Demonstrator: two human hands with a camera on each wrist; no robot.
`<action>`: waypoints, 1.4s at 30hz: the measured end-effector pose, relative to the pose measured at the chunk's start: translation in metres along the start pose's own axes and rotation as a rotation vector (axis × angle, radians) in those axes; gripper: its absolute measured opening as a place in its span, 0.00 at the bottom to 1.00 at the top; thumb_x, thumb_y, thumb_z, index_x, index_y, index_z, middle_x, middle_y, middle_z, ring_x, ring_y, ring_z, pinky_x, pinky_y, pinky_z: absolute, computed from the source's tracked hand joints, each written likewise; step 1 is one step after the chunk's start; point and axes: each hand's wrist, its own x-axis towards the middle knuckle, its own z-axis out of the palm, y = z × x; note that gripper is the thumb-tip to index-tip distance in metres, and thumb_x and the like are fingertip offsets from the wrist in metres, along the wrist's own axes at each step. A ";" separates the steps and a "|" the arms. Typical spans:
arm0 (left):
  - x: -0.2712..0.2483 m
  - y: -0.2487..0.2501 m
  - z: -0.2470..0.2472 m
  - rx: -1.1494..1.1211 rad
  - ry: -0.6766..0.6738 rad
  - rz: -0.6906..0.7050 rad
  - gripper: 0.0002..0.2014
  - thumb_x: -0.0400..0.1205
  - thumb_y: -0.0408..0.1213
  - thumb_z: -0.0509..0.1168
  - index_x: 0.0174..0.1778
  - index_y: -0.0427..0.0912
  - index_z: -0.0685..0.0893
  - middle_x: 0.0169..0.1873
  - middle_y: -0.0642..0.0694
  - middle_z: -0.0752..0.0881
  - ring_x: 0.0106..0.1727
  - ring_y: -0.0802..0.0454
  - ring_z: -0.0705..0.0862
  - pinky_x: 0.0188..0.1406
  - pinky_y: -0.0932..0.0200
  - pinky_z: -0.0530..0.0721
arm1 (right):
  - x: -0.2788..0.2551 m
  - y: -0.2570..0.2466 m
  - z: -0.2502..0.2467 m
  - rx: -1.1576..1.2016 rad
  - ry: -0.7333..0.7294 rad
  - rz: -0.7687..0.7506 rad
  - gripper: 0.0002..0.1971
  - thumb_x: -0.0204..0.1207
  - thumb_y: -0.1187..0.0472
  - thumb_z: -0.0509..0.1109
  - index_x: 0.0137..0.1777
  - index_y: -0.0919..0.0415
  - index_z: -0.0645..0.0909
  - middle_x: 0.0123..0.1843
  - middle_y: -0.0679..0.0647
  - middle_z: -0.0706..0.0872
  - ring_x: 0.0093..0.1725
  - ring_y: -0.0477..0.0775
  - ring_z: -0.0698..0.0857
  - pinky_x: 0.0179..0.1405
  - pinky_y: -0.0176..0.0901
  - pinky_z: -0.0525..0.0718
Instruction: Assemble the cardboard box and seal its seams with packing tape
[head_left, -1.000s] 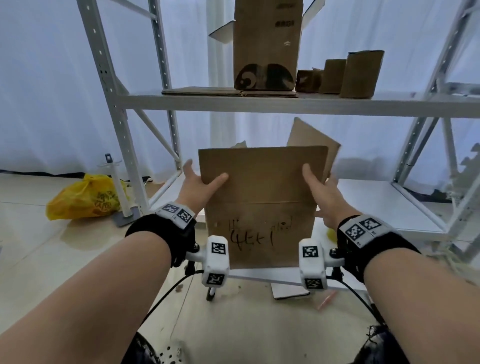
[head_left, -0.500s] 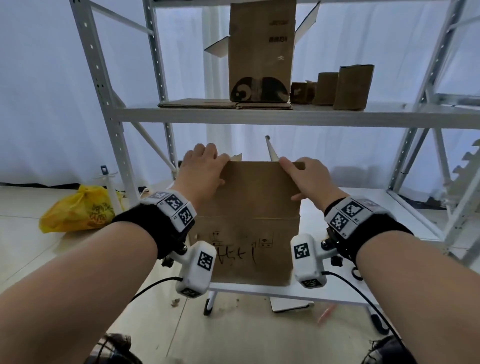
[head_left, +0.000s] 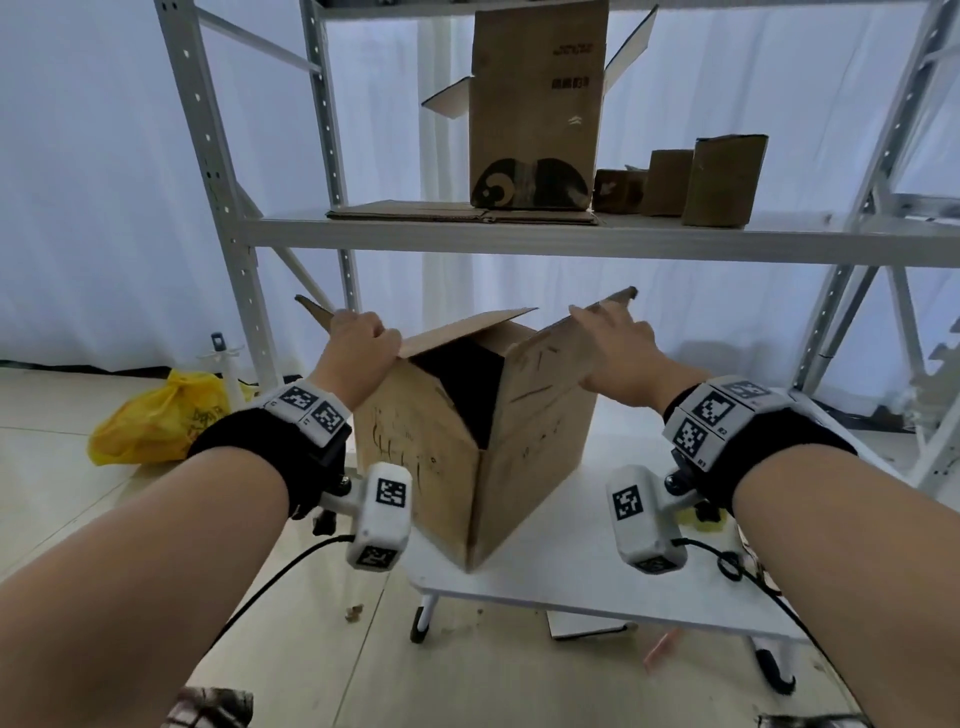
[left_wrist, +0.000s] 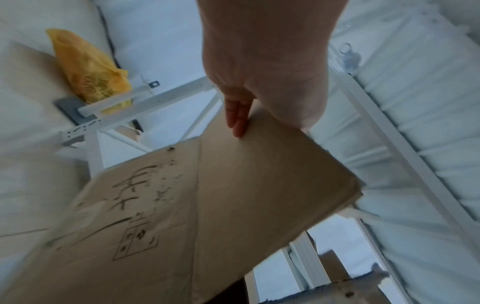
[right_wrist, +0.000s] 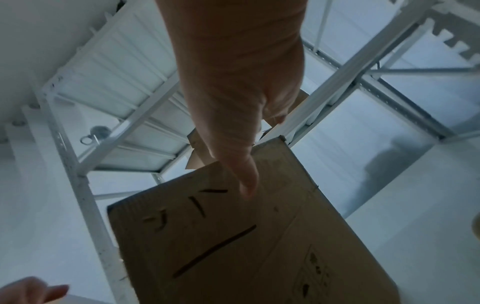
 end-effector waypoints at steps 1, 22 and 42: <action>0.005 -0.006 0.001 -0.036 0.033 -0.038 0.07 0.82 0.31 0.54 0.37 0.39 0.72 0.61 0.35 0.70 0.47 0.45 0.74 0.49 0.56 0.75 | 0.004 0.004 0.001 -0.079 -0.006 -0.002 0.44 0.76 0.59 0.70 0.84 0.43 0.46 0.85 0.52 0.44 0.82 0.65 0.49 0.78 0.63 0.58; 0.079 0.017 0.066 -0.143 -0.185 0.021 0.38 0.74 0.72 0.54 0.51 0.34 0.80 0.69 0.24 0.70 0.74 0.32 0.68 0.71 0.33 0.68 | 0.110 0.001 0.002 -0.410 0.186 -0.192 0.12 0.83 0.46 0.59 0.56 0.53 0.76 0.55 0.52 0.84 0.58 0.58 0.77 0.63 0.56 0.64; 0.108 0.009 0.082 0.189 0.032 0.114 0.28 0.80 0.59 0.61 0.57 0.35 0.79 0.66 0.38 0.71 0.60 0.39 0.78 0.60 0.50 0.78 | 0.105 0.016 0.003 -0.203 0.179 -0.071 0.18 0.82 0.41 0.60 0.56 0.55 0.74 0.49 0.52 0.81 0.55 0.58 0.80 0.63 0.55 0.66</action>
